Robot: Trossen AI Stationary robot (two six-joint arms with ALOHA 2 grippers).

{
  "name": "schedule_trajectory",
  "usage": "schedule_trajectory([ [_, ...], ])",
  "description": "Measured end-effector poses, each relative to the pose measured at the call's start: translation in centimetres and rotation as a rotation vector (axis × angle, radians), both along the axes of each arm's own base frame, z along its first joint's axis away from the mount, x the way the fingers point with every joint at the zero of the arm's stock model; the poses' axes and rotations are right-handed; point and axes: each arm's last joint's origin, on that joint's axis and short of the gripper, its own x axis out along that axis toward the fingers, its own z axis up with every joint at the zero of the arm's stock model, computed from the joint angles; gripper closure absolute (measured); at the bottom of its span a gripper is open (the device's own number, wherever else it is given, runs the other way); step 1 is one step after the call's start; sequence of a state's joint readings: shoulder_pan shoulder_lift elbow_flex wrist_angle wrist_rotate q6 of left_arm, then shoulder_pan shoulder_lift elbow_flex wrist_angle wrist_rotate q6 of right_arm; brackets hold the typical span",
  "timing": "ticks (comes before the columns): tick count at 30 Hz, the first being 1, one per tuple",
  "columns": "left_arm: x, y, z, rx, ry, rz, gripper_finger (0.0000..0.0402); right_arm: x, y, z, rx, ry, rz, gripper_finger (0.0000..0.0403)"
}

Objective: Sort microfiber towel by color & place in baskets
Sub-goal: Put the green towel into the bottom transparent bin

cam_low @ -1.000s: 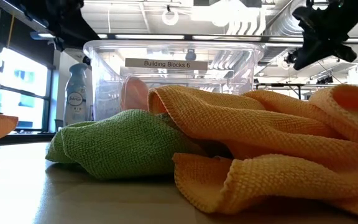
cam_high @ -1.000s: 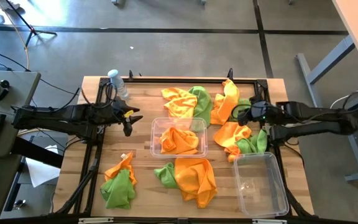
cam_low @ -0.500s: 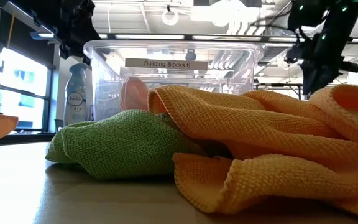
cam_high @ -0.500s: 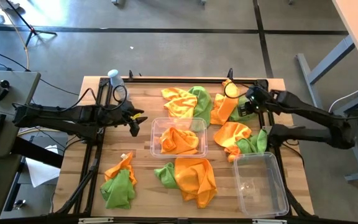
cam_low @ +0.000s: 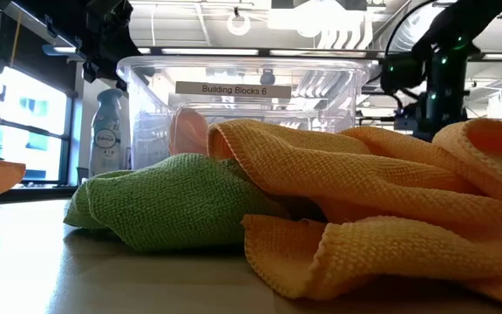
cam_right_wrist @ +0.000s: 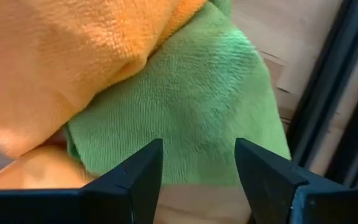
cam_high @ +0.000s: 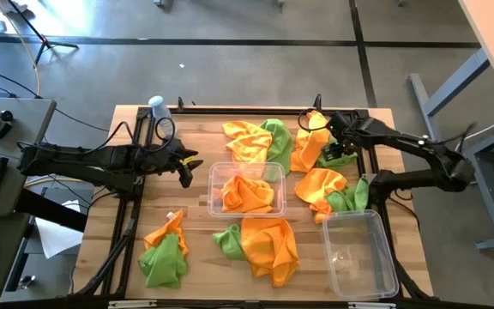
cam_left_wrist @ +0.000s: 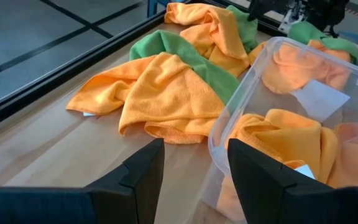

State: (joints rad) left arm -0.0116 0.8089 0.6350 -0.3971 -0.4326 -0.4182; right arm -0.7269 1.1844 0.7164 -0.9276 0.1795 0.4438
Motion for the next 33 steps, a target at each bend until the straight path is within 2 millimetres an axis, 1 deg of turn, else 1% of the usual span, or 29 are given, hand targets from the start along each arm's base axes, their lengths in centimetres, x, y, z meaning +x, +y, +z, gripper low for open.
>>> schedule_trajectory([
  [3,0.0,0.0,0.0,0.0,0.0,0.001,0.0234,0.2,-0.2,-1.1,0.009,0.011,0.0,0.0213],
  [6,0.0,0.0,0.0,-0.002,-0.001,0.002,0.0234,0.2,-0.2,-2.4,0.021,0.032,0.011,0.0235],
  [9,0.0,0.0,0.0,-0.015,-0.008,0.012,0.0234,0.0,-0.1,-3.7,0.04,0.059,0.027,0.0279],
  [12,0.0,0.0,0.0,-0.017,-0.01,0.014,0.0234,-0.3,0.2,-4.6,0.046,0.068,0.032,0.0342],
  [14,0.0,0.0,0.0,-0.017,-0.009,0.014,0.0234,-0.4,0.3,-4.7,0.046,0.07,0.032,0.0384],
  [15,0.0,0.0,0.0,-0.017,-0.009,0.014,0.0234,-0.4,0.3,-4.6,0.044,0.068,0.032,0.0392],
  [17,0.0,0.0,0.0,-0.015,-0.009,0.017,0.0234,-0.5,0.4,-4.1,0.046,0.067,0.018,0.0388],
  [20,0.0,0.0,0.0,-0.011,-0.008,0.02,0.0234,-0.5,0.4,-2.4,0.027,0.049,0.001,0.0394],
  [23,0.0,0.1,0.0,0.0,-0.007,0.03,0.0234,-0.7,0.5,0.3,-0.021,0.022,-0.011,0.0398],
  [27,0.0,0.1,0.0,0.006,-0.007,0.038,0.0234,-0.9,0.7,4.8,-0.126,-0.069,-0.029,0.04],
  [33,-0.1,0.1,0.0,0.016,-0.007,0.053,0.0234,-1.2,2.0,12.1,-0.317,-0.309,0.017,0.0401],
])
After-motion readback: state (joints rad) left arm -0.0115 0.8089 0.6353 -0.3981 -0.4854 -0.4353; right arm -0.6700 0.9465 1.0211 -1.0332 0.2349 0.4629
